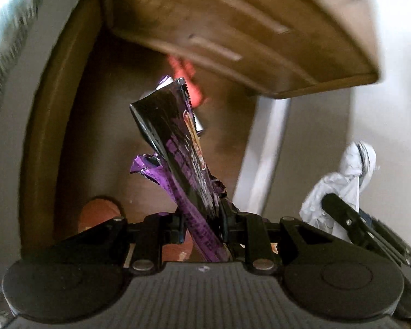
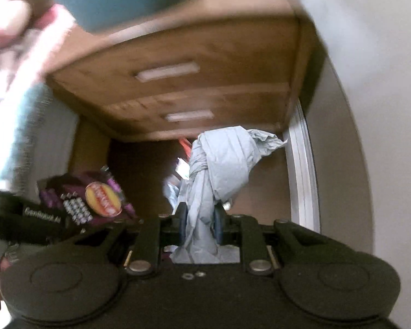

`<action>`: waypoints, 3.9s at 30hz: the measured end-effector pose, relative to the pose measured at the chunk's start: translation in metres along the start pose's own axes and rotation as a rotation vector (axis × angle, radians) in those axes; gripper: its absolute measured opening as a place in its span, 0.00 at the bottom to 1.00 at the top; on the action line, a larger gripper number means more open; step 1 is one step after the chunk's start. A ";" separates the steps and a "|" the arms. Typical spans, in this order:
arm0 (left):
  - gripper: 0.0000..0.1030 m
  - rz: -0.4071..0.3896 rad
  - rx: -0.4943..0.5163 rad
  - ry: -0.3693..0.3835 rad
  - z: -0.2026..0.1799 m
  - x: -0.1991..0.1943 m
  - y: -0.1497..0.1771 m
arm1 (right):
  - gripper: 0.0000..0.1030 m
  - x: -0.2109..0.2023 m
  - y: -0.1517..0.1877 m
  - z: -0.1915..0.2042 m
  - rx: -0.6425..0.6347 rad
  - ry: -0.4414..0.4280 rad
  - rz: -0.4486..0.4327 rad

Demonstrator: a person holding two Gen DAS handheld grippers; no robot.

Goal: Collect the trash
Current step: 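Lift the purple chip bag and grey cloth up over the teal bin, then open left tool over the bin while right tool releases the grey cloth inside, then lower both open tools back down to the floor trash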

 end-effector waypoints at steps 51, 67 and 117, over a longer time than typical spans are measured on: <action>0.20 -0.707 0.371 -0.133 -0.214 -0.385 -0.232 | 0.18 -0.242 -0.325 0.130 -0.489 0.025 -0.364; 0.20 -0.484 0.295 -0.259 -0.203 -0.291 -0.283 | 0.25 -0.150 -0.354 0.111 -0.583 -0.032 -0.119; 0.69 -0.664 0.594 -0.088 -0.142 -0.396 -0.061 | 0.61 -0.301 -0.221 0.159 -0.327 -0.077 -0.381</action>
Point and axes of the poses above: each gripper's, at about its wrist camera, not at the fingertips, and x roughly the way its jaws point, z to its left, y to its underside, the point moved 7 cm from there along x, roughly the way its jaws point, and after that the axes turned 1 degree about z, right-handed, at the moved point
